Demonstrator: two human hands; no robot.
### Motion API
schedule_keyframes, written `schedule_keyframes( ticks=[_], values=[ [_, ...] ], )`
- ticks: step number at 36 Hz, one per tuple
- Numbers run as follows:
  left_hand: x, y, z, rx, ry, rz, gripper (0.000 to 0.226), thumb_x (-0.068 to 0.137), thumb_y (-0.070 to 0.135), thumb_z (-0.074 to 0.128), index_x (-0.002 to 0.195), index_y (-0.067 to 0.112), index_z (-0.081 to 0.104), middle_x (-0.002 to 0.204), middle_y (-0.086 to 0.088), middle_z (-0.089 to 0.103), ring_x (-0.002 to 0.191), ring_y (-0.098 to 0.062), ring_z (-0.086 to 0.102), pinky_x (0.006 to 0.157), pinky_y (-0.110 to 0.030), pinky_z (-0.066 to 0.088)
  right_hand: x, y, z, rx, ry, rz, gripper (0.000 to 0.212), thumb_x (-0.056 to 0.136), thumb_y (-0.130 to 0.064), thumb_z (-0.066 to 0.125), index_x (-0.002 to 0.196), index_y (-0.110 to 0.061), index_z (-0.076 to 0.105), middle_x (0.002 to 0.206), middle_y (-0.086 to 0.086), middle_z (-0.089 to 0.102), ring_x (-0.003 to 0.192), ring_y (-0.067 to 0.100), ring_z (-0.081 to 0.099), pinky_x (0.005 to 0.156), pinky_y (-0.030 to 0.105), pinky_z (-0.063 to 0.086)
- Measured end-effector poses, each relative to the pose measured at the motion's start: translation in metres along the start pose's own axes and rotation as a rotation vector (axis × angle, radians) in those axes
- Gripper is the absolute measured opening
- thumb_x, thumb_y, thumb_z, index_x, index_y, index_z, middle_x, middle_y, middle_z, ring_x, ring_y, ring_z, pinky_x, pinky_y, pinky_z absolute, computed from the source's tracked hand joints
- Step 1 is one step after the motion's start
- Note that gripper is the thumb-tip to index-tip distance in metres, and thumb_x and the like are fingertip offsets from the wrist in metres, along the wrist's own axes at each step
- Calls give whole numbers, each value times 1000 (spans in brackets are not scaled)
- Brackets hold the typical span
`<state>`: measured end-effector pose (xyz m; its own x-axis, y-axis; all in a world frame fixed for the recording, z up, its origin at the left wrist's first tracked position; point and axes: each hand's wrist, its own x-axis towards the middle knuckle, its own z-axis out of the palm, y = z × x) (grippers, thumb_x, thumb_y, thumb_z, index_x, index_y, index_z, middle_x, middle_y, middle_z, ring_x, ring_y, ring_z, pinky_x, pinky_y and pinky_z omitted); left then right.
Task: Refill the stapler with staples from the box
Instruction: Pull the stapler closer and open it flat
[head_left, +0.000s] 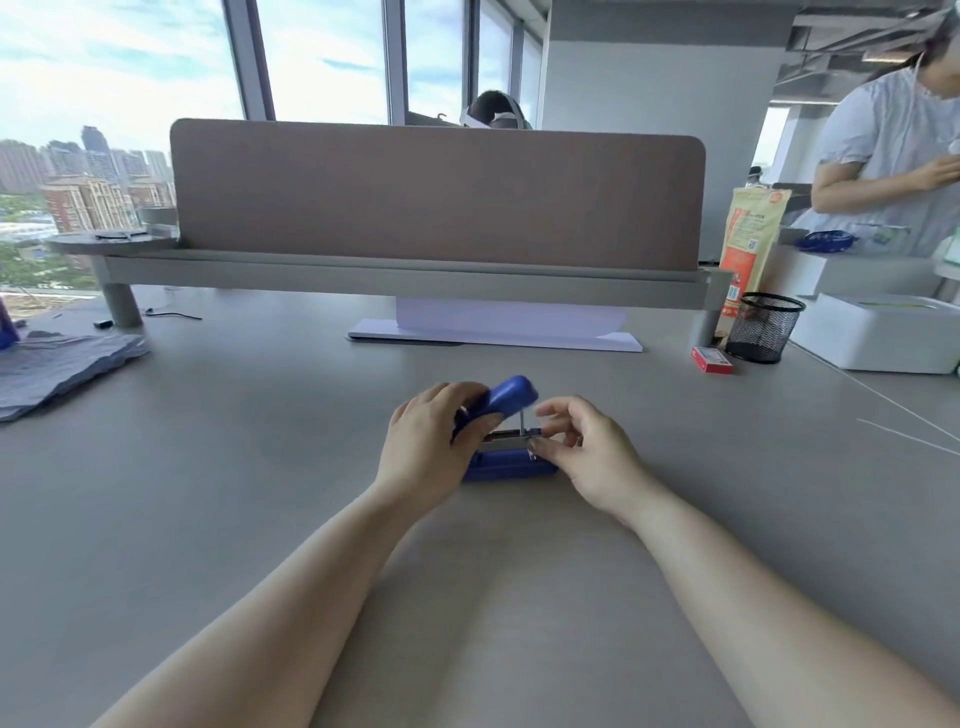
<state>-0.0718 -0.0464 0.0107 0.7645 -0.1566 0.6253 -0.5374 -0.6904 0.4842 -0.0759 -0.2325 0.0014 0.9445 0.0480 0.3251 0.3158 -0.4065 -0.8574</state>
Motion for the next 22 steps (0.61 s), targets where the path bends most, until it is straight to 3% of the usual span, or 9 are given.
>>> schedule_keyframes(
  ticks=[4, 7, 9, 11, 17, 22],
  values=[
    [3, -2, -10, -193, -6, -134, 16, 87, 31, 58, 103, 26, 58, 101, 6, 64, 89, -12, 59, 80, -32, 46, 1, 1, -1, -68, 9, -51, 15, 83, -15, 65, 96, -24, 66, 80, -12, 61, 60, 4, 46, 57, 7, 38],
    [3, -3, -17, -300, -12, -186, 14, 88, 28, 58, 101, 28, 53, 104, 7, 63, 90, -3, 58, 72, -10, 42, 2, 3, -5, -103, 32, -75, 12, 83, -14, 64, 91, -23, 67, 77, -12, 62, 59, 0, 49, 57, 10, 37],
    [4, -4, -21, -386, -6, -221, 14, 89, 23, 58, 101, 26, 52, 101, 7, 63, 89, 1, 59, 69, -3, 40, 2, 4, -9, -129, 51, -79, 11, 84, -14, 63, 91, -22, 67, 77, -12, 62, 64, 7, 53, 63, 19, 40],
    [4, -5, -23, -447, -6, -255, 13, 89, 22, 58, 102, 25, 53, 102, 8, 64, 92, -3, 60, 73, -8, 43, 2, 6, -13, -136, 58, -61, 10, 84, -15, 63, 92, -21, 66, 79, -12, 62, 70, 19, 58, 66, 28, 42],
    [2, -12, -24, -543, -25, -287, 18, 88, 21, 59, 104, 28, 53, 107, 5, 64, 97, -17, 64, 86, -29, 47, 1, 11, -22, -163, 90, -26, 10, 84, -16, 63, 91, -24, 65, 82, -12, 61, 78, 23, 62, 73, 34, 47],
    [1, -18, -28, -596, -58, -280, 33, 88, 16, 60, 107, 39, 47, 102, -3, 65, 96, -16, 67, 89, -29, 46, -1, 14, -28, -176, 92, -5, 9, 84, -15, 63, 92, -19, 66, 80, -10, 63, 79, 23, 62, 73, 33, 47]
  ],
)
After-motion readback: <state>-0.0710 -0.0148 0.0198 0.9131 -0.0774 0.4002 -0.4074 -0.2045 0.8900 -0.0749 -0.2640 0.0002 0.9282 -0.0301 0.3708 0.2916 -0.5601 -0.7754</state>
